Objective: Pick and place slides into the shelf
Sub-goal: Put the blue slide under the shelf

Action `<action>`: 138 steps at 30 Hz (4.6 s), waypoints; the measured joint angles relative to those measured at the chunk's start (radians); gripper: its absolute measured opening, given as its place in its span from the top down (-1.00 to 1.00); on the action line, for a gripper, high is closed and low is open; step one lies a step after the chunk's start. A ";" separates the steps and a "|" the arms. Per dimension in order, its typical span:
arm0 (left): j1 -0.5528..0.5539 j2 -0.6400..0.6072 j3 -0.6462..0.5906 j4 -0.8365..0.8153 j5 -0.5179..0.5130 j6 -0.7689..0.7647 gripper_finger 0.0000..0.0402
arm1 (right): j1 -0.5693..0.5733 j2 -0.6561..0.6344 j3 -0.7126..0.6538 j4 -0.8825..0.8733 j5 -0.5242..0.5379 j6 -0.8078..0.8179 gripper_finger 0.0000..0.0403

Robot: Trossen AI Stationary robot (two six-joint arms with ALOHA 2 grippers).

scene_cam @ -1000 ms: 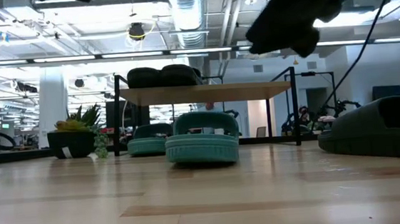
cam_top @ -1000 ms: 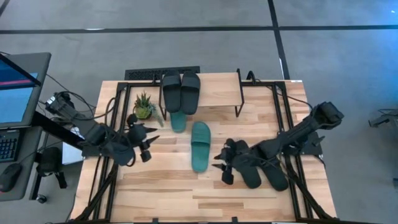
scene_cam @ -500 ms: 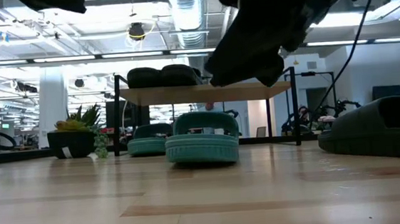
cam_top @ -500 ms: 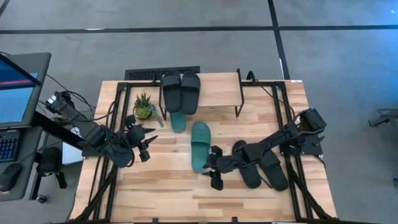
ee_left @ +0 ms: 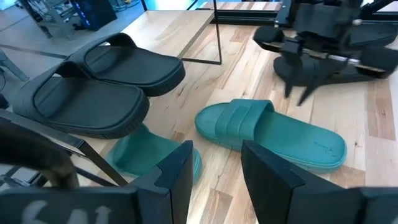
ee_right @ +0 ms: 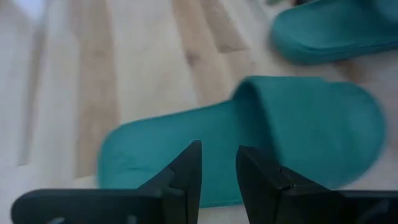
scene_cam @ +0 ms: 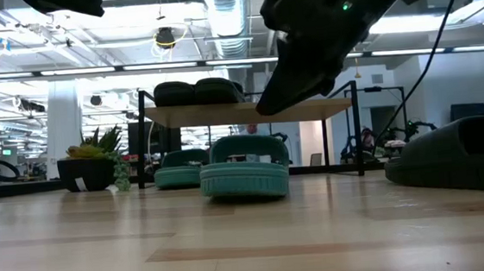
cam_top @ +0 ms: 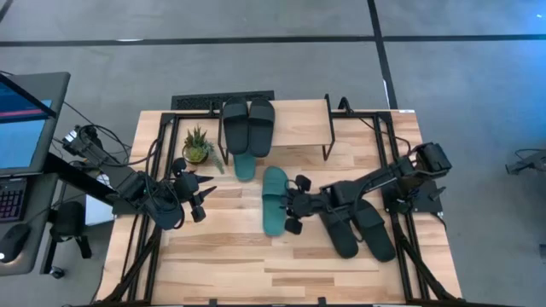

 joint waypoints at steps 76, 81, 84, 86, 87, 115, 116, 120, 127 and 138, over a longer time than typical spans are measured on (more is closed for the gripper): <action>0.000 0.000 0.000 0.007 -0.048 -0.042 0.37 | -0.189 0.189 0.188 -0.103 0.239 -0.294 0.98; 0.000 0.000 0.000 0.007 -0.050 -0.041 0.37 | -0.225 0.188 0.188 -0.097 0.234 -0.301 0.96; 0.000 0.000 0.000 0.007 -0.051 -0.041 0.37 | -0.241 0.188 0.188 -0.078 0.222 -0.331 0.98; 0.000 0.000 0.000 0.007 -0.051 -0.041 0.37 | -0.250 0.188 0.188 -0.061 0.211 -0.354 0.98; 0.000 0.000 0.000 0.006 -0.052 -0.040 0.37 | -0.255 0.188 0.188 -0.055 0.210 -0.363 0.98; 0.000 0.000 0.000 -0.001 -0.063 -0.042 0.37 | -0.334 0.204 0.210 -0.030 0.133 -0.433 0.90; 0.001 0.000 0.000 -0.001 -0.063 -0.042 0.37 | -0.332 0.204 0.210 -0.030 0.133 -0.434 0.88; 0.000 0.000 0.000 0.000 -0.065 -0.043 0.37 | -0.320 0.204 0.210 -0.035 0.132 -0.432 0.81; 0.001 0.000 0.000 0.001 -0.076 -0.047 0.37 | -0.317 0.204 0.210 -0.065 0.129 -0.418 0.76; 0.000 0.000 0.000 0.004 -0.076 -0.048 0.37 | -0.284 0.206 0.210 -0.027 0.078 -0.443 0.76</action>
